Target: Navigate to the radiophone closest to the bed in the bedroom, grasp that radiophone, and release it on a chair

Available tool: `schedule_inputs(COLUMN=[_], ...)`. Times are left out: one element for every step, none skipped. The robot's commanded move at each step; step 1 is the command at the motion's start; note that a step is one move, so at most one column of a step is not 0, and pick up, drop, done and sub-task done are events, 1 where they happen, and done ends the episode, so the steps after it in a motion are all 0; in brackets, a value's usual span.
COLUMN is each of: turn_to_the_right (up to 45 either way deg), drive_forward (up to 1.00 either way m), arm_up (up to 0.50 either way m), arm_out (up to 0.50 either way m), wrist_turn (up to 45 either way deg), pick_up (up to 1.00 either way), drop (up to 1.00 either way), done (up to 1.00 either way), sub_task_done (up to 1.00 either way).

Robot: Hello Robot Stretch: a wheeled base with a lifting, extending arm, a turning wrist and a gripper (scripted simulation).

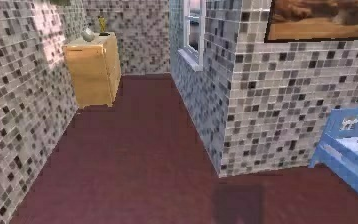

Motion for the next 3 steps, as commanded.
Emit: schedule_inputs(turn_to_the_right=[45.0, 18.0, 0.0], drive_forward=[0.0, 0.0, 0.0], arm_up=[0.0, 0.0, 0.5], arm_out=[0.0, 0.0, 0.0], wrist_turn=[0.0, 0.0, 0.0], pick_up=[0.0, 0.0, 0.0], drop=[0.0, 0.0, 0.0], done=[0.0, 0.0, 0.0], sub_task_done=[0.0, 0.0, 0.0])
